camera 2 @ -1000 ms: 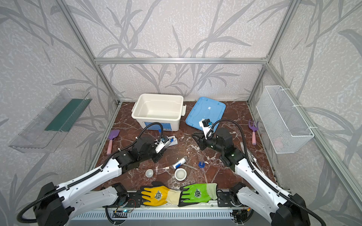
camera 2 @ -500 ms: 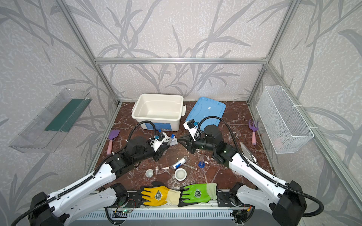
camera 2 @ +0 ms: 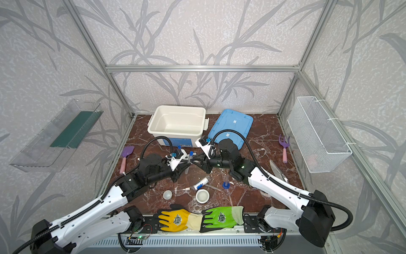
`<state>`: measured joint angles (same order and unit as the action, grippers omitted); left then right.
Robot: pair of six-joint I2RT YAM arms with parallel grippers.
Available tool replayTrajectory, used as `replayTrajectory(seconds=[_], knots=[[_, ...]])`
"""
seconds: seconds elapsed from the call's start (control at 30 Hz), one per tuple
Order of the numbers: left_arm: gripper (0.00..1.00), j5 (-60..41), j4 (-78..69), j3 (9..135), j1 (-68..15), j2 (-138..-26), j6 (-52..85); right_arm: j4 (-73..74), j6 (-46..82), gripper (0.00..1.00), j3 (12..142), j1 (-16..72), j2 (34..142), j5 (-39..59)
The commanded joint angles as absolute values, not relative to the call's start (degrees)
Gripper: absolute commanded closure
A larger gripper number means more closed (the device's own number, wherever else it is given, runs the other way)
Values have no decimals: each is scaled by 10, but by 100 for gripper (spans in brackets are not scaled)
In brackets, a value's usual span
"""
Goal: Organize the chemistry lab equipment
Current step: 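Grasp the tube with the right gripper while the left gripper releases and withdraws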
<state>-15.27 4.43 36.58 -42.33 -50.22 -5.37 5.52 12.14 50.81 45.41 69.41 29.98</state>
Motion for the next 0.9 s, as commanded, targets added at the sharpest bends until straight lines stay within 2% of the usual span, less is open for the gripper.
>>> replayTrajectory(seconds=[0.0,0.87], knots=[[80,-170,25,356,-423,-488,-41,85,116,77,526,458,705,296],[80,-173,19,355,-424,-491,-39,159,135,80,526,471,733,291]])
